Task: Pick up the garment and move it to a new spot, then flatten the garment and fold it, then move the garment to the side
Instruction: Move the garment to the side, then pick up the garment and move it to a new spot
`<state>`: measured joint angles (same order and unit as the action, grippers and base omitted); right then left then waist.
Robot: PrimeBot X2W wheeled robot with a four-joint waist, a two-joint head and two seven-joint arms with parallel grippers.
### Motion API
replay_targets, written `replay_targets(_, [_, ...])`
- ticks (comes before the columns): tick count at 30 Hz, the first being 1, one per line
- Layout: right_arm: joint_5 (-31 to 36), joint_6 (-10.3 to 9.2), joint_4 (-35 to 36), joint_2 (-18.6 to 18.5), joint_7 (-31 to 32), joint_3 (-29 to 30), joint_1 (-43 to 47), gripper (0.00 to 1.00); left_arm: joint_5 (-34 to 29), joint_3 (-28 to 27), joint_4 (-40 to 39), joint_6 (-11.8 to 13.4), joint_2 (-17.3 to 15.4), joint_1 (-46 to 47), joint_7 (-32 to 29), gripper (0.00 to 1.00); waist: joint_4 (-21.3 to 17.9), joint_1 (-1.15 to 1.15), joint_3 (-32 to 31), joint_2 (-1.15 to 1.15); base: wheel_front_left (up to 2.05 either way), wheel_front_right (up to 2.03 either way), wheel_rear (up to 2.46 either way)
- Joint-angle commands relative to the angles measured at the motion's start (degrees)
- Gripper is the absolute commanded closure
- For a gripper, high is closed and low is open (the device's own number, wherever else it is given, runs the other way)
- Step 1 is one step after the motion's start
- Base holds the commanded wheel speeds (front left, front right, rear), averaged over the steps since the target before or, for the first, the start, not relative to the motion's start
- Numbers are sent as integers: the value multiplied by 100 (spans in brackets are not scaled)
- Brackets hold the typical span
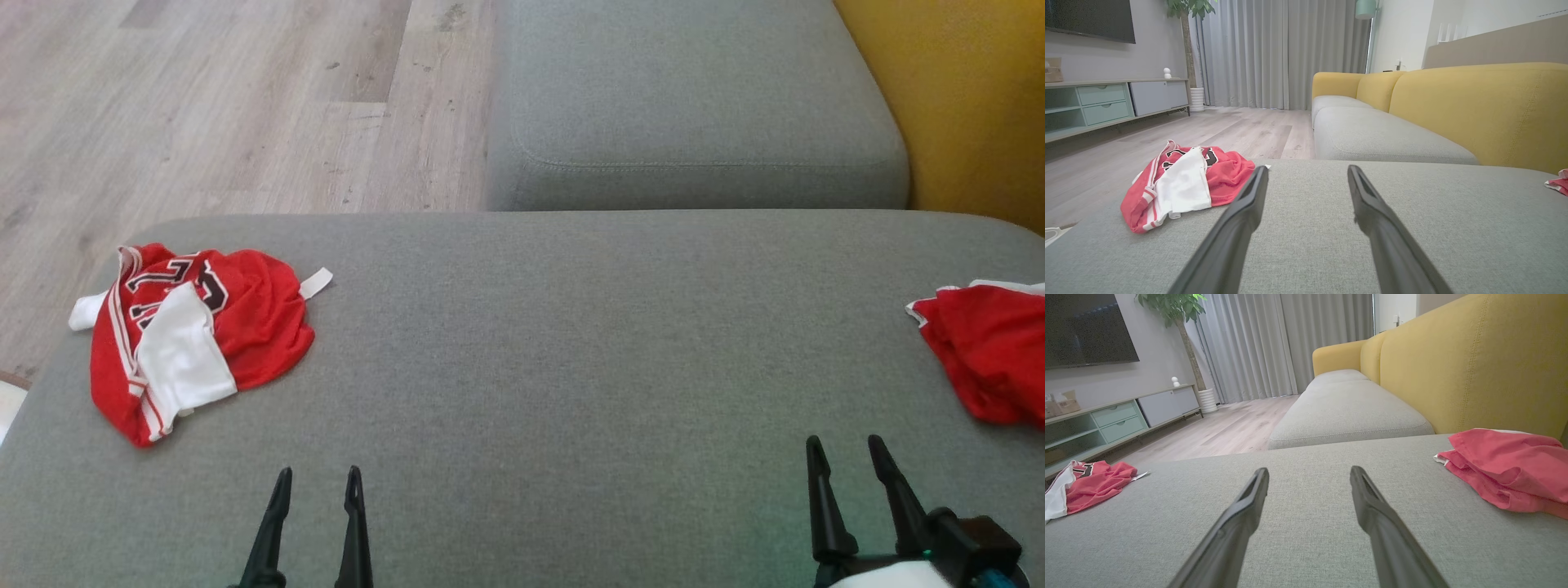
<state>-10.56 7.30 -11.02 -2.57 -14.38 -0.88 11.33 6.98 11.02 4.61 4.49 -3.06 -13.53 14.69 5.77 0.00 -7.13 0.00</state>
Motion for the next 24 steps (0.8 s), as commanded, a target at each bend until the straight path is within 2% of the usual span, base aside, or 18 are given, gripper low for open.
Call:
replay_targets(1, [41,19,148,-35,-62,-123,-132,0,-43,-190,-151,-4,18,275,30,0,-4,0,3,0,0,0,0])
replay_targets(10, [80,19,43,-34,-62,-254,-193,0,6,-214,-150,90,18,260,30,0,-4,0,23,0,0,0,0])
replay_targets(17, [103,19,29,-33,-62,-276,-160,0,-60,-270,-166,84,18,309,30,0,234,0,46,0,0,0,0])
replay_targets(21, [98,19,43,-33,-62,-318,-153,0,-57,-273,-191,84,18,341,30,0,605,0,100,0,0,0,0])
replay_targets(24, [67,19,58,-32,-62,-357,-162,0,-77,-351,-228,96,18,345,30,0,1086,0,145,0,0,0,0])
